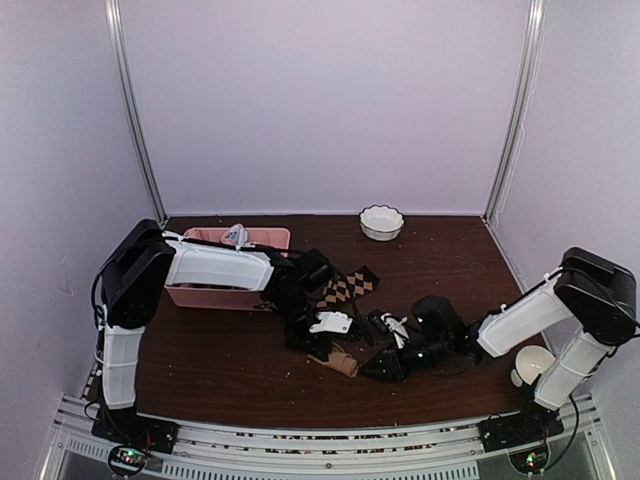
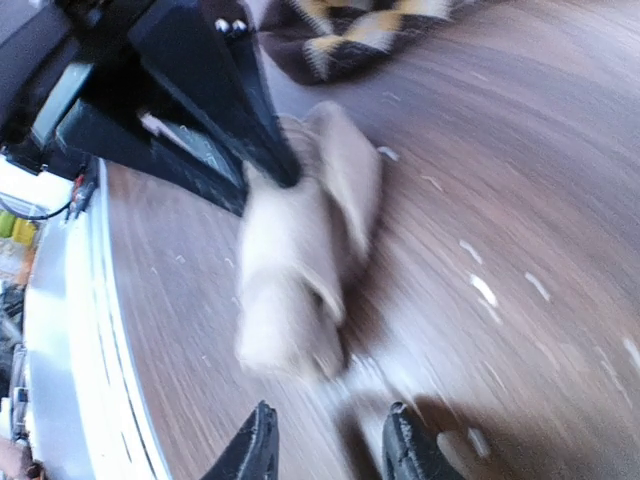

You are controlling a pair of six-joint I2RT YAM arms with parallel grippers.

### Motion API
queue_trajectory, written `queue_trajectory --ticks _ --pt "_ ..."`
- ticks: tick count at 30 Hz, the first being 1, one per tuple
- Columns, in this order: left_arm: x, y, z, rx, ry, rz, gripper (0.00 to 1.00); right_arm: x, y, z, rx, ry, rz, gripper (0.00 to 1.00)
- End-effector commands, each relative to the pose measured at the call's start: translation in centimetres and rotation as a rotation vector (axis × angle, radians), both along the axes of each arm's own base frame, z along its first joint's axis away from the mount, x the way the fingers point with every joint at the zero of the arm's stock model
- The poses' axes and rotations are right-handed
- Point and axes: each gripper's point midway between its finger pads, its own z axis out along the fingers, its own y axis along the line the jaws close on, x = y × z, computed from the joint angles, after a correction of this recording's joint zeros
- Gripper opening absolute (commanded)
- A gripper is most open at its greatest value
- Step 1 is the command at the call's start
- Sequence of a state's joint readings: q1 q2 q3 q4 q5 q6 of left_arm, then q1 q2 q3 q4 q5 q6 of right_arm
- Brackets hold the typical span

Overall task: Roll the socks
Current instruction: Roll the sock at the center of the board.

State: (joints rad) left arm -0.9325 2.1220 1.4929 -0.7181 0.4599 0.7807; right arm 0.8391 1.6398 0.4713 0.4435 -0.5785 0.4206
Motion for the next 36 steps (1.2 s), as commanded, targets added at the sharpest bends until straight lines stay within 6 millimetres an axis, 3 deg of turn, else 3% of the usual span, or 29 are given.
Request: queue_trajectory --ticks 1,2,3,4,5,9,13,16,19,22,27,36 --pt "-4.5 6.8 -6.8 0.336 0.239 0.009 0.15 0.6 -6.3 -2.4 -0.187 -0.114 -0.204 0.45" --pt "-4.6 6.8 -6.8 0.337 0.260 0.016 0.15 1.1 -6.4 -1.0 -0.181 -0.186 -0.227 0.52" --pt "-4.5 6.9 -6.9 0.341 0.270 0.023 0.15 1.3 -6.3 0.3 -0.185 -0.258 -0.235 0.66" --pt "-4.5 7.0 -7.0 0.346 0.276 0.026 0.15 1.7 -6.3 1.7 -0.197 -0.345 -0.245 0.96" --pt "-4.5 7.0 -7.2 0.350 0.278 0.026 0.15 1.6 -6.2 2.9 -0.223 -0.430 -0.237 1.00" --pt "-4.6 7.2 -7.3 0.356 0.288 0.025 0.15 3.1 -7.5 5.5 -0.338 -0.596 -0.330 1.00" --pt "-4.9 7.0 -7.0 0.349 0.313 0.019 0.15 5.0 -10.1 6.5 -0.268 -0.529 -0.626 1.00" --pt "-5.4 7.0 -6.5 0.345 0.344 0.007 0.15 3.6 -7.6 8.0 -0.001 -0.535 -0.510 1.00" --pt "-5.8 7.0 -6.4 0.345 0.375 -0.003 0.15 1.5 -5.3 6.9 -0.107 -0.659 -0.291 1.00" --pt "-5.9 7.0 -6.5 0.358 0.395 -0.006 0.15 -0.5 -2.2 5.9 -0.215 -0.721 -0.081 0.90" --pt "-6.1 7.0 -6.3 0.357 0.407 -0.014 0.14 -4.0 1.3 6.0 -0.139 -0.809 0.154 0.75" --pt "-5.7 7.1 -6.9 0.385 0.403 -0.019 0.14 -5.6 5.2 3.7 -0.252 -0.925 0.358 0.61"
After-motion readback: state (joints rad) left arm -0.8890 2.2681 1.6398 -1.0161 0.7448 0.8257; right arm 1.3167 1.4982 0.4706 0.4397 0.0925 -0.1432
